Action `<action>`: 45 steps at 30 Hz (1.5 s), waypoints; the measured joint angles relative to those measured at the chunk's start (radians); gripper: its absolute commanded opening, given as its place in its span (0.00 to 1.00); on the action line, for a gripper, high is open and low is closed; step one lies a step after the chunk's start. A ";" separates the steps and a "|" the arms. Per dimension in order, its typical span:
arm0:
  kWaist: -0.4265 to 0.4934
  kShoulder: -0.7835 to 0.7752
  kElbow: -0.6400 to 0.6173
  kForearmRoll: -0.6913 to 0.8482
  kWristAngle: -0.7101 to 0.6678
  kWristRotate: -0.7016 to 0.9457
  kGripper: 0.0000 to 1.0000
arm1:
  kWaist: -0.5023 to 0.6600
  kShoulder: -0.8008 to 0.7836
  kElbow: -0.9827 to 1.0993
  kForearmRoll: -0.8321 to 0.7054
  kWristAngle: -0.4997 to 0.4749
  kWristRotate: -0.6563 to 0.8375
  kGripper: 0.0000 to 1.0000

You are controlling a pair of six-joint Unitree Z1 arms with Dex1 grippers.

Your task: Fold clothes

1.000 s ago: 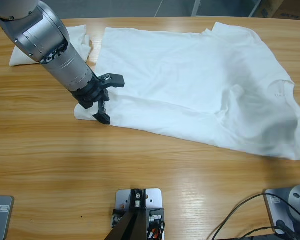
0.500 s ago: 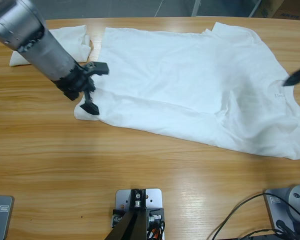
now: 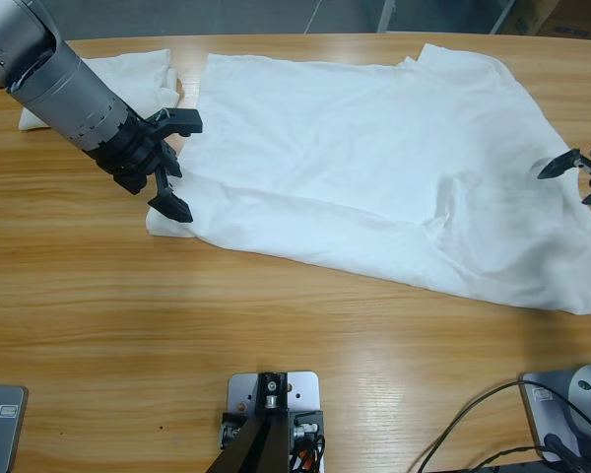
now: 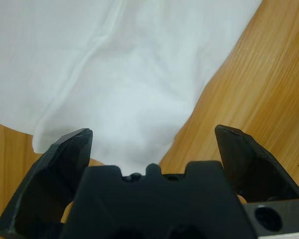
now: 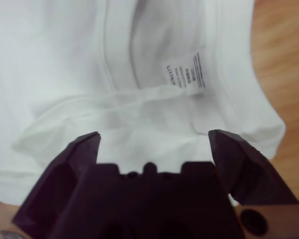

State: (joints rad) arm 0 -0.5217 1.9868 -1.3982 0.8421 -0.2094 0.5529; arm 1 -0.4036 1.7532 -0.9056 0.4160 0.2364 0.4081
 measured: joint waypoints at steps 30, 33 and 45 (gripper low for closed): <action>0.000 0.000 0.002 0.000 -0.008 0.000 0.95 | -0.045 0.087 0.047 -0.122 0.096 -0.161 0.00; 0.000 0.000 0.002 0.000 -0.008 0.000 0.95 | -0.045 0.053 0.047 -0.122 0.096 -0.167 0.00; 0.000 0.000 0.003 0.000 -0.009 0.000 0.95 | -0.045 -0.009 0.020 -0.241 0.097 -0.226 0.00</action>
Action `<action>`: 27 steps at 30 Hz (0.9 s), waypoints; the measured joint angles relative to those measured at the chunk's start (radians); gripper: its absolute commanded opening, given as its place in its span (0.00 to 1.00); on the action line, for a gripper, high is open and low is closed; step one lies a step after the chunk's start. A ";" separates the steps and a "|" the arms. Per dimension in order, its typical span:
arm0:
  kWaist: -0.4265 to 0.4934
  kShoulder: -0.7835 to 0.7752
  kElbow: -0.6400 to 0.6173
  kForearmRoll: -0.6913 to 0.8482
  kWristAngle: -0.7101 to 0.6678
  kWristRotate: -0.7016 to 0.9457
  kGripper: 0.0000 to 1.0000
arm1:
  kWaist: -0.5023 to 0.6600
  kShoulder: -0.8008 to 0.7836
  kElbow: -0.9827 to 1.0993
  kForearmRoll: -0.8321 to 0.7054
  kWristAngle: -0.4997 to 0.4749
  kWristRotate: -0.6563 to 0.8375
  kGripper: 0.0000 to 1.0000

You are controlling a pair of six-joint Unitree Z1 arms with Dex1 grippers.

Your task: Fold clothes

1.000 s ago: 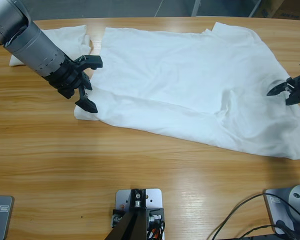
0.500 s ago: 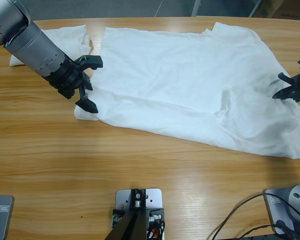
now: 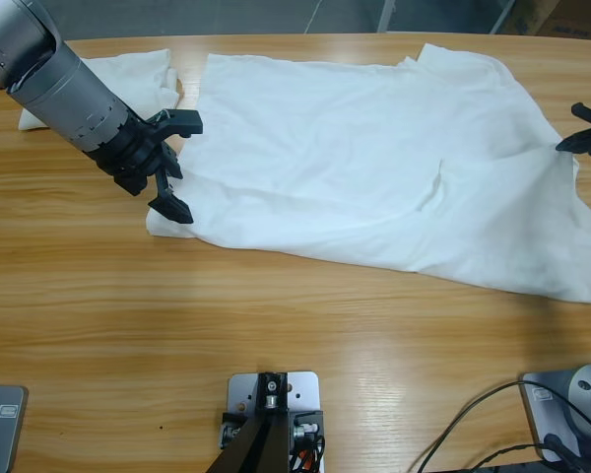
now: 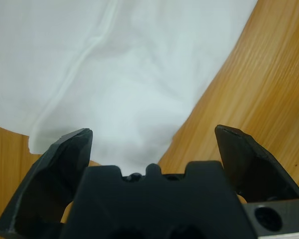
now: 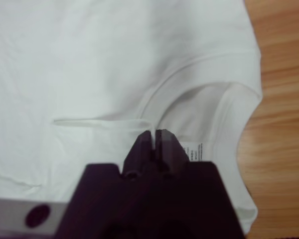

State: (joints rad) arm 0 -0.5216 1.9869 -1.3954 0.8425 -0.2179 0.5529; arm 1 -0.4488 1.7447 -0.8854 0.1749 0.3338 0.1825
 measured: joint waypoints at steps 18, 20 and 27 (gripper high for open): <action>0.000 0.017 -0.048 0.000 0.053 -0.017 0.96 | 0.000 -0.034 0.040 -0.009 0.049 -0.024 0.00; 0.000 0.032 -0.086 0.002 0.068 0.027 0.94 | 0.000 -0.034 0.042 -0.010 0.049 -0.027 0.00; 0.000 0.149 -0.323 0.167 0.095 0.228 0.77 | 0.000 -0.034 0.054 -0.030 0.049 -0.040 0.00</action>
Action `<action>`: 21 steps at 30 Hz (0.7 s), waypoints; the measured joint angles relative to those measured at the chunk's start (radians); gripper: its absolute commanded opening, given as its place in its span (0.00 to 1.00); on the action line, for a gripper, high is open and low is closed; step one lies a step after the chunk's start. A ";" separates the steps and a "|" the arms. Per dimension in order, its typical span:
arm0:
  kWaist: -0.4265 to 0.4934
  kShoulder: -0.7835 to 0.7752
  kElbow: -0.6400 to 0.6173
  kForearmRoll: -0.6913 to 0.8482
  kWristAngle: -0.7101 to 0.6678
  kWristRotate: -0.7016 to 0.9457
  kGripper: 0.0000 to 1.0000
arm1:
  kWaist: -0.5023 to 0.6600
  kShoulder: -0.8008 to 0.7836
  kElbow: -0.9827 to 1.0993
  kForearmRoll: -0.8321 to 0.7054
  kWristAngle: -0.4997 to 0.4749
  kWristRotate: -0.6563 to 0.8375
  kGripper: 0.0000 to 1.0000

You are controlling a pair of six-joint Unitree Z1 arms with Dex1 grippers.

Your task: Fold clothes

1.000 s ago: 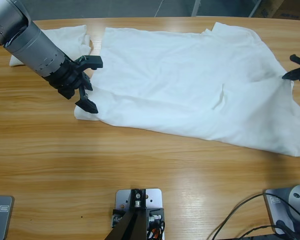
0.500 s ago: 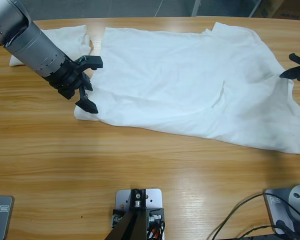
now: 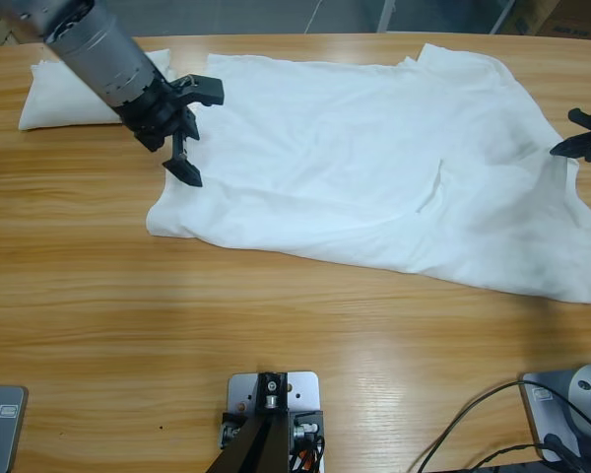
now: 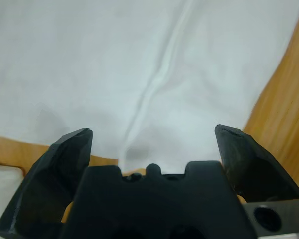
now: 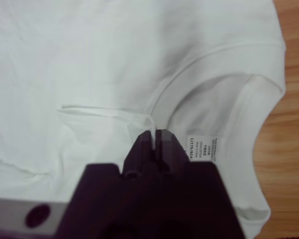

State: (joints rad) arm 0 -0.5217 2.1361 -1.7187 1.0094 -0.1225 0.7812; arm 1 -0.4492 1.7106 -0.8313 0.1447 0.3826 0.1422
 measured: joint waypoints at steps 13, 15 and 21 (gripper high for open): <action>0.006 0.163 -0.118 0.134 0.046 0.083 0.51 | 0.000 0.005 0.005 -0.016 0.000 -0.004 0.00; 0.011 0.170 -0.120 0.134 0.046 0.083 0.31 | 0.000 0.006 0.006 -0.016 0.000 -0.005 0.00; 0.016 0.175 -0.152 0.193 0.020 0.123 0.00 | 0.000 0.007 0.006 -0.017 0.000 -0.005 0.00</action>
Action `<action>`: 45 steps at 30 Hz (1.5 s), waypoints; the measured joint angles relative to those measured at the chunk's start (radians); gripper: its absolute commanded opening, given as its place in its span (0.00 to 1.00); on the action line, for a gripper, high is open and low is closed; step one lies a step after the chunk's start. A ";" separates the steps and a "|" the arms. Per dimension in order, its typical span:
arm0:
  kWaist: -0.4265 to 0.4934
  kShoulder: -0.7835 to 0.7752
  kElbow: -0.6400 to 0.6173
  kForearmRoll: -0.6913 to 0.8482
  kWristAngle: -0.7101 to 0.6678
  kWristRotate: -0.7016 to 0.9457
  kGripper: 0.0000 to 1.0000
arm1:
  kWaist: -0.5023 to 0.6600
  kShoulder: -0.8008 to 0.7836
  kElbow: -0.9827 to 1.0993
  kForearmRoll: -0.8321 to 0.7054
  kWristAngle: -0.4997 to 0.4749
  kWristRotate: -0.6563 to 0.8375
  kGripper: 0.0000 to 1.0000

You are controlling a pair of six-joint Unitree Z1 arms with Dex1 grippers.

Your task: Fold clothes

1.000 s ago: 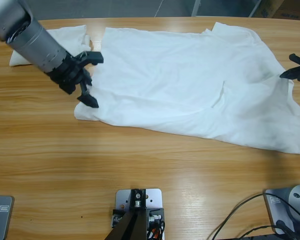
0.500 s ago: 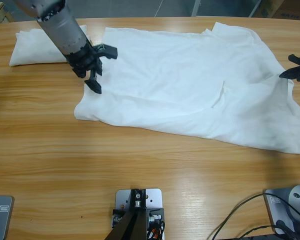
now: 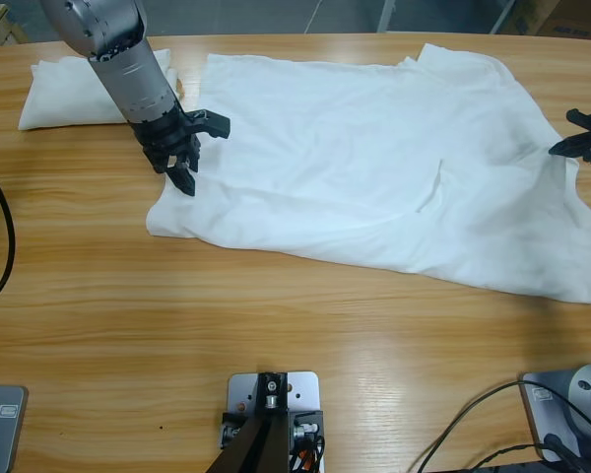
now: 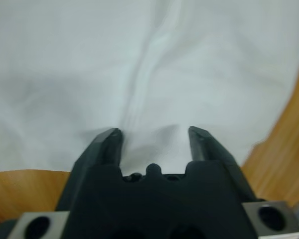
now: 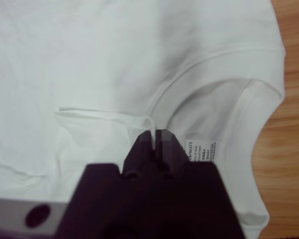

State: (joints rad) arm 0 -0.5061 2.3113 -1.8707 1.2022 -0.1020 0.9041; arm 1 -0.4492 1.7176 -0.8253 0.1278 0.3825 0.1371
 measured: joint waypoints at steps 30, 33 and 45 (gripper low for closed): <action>0.021 0.042 -0.094 0.088 0.005 0.043 0.56 | 0.000 0.000 0.008 0.000 0.000 -0.002 0.00; 0.021 0.054 -0.094 0.088 0.005 0.043 0.40 | 0.000 0.000 0.008 0.000 0.000 -0.002 0.00; 0.021 0.068 -0.094 0.114 0.000 0.083 0.00 | 0.000 0.004 0.012 -0.010 0.000 -0.002 0.00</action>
State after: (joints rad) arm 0 -0.4849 2.3792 -1.9649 1.3165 -0.1017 0.9874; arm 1 -0.4493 1.7211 -0.8135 0.1178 0.3825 0.1350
